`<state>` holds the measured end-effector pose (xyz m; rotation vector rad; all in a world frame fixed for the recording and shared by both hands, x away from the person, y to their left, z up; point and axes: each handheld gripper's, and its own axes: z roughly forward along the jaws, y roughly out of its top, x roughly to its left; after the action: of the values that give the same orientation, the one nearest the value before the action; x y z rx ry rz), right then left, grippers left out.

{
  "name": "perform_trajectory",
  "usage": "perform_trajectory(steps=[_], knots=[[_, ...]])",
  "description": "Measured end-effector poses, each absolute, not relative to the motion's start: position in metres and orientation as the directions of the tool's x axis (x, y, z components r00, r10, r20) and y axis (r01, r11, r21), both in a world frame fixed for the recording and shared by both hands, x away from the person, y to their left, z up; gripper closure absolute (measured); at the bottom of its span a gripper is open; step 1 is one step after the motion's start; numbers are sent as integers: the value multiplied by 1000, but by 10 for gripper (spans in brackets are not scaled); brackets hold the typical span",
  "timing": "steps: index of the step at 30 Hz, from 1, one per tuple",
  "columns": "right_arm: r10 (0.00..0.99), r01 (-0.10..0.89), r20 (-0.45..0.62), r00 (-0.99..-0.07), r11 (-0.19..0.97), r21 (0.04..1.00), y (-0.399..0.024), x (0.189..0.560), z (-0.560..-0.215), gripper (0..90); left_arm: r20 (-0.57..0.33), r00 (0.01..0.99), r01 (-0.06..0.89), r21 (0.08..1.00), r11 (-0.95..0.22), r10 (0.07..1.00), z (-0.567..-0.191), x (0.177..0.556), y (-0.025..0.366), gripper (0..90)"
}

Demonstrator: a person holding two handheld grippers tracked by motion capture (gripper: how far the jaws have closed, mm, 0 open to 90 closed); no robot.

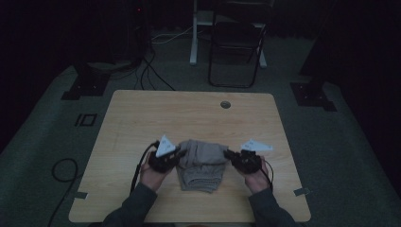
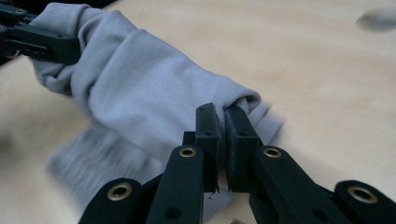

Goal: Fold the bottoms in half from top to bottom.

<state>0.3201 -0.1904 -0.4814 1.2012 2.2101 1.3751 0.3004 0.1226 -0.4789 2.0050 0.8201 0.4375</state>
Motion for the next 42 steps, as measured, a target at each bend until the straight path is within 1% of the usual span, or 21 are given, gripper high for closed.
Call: perform_trajectory(steps=[2,4,6,9,11,14,15,16,17,19,24,28,29,32,33,34,35,37,38,39,42], knots=[[744,521,186,-642,245,817,-187,303,-494,853,-21,723,403,824,-398,690,-496,283,123,808],[740,535,155,-655,308,787,-181,291,-509,850,-27,718,439,792,-423,695,-513,273,123,804],[744,548,134,-655,344,763,-177,289,-521,849,-26,711,464,769,-441,703,-527,271,122,805],[753,574,153,-640,336,747,-176,294,-529,849,-42,699,482,765,-426,714,-533,276,122,813],[772,597,154,-617,332,730,-170,307,-535,849,-21,686,485,759,-435,728,-535,288,120,816],[787,600,150,-598,316,735,-166,322,-536,849,-5,660,493,758,-427,751,-535,307,118,818],[787,600,150,-598,316,735,-166,322,-536,849,-5,660,493,758,-427,751,-535,307,118,818],[794,601,146,-590,312,736,-165,329,-536,849,13,635,498,757,-422,772,-535,325,116,818],[805,608,148,-574,298,736,-163,343,-536,849,16,626,502,758,-418,780,-535,332,115,818],[818,614,149,-556,283,737,-163,354,-536,848,38,601,506,755,-417,798,-534,353,111,818],[844,624,150,-514,248,741,-163,388,-535,848,38,558,529,754,-390,829,-532,394,104,818],[857,626,154,-492,226,746,-165,401,-536,848,52,543,533,750,-392,838,-532,411,98,818],[862,631,157,-483,217,745,-166,411,-536,848,46,534,540,750,-382,844,-532,414,97,818],[865,626,136,-484,233,744,-165,420,-535,839,28,524,554,748,-366,851,-529,416,98,804],[862,627,133,-488,241,741,-166,422,-533,827,26,521,558,746,-364,853,-528,415,99,773],[860,626,133,-492,244,740,-166,422,-531,800,19,515,565,744,-356,857,-525,414,102,720],[859,626,133,-495,246,740,-168,422,-529,759,9,515,568,745,-349,857,-520,412,105,670],[851,619,144,-506,241,748,-173,419,-522,648,-10,519,560,759,-332,854,-511,406,113,606],[846,613,151,-511,235,754,-176,417,-518,602,-13,523,549,770,-325,852,-505,404,117,594],[846,613,151,-511,235,754,-176,417,-518,602,-13,523,549,770,-325,852,-505,404,117,580],[851,590,162,-499,197,783,-186,413,-504,529,-35,526,513,810,-284,850,-485,400,128,567]])
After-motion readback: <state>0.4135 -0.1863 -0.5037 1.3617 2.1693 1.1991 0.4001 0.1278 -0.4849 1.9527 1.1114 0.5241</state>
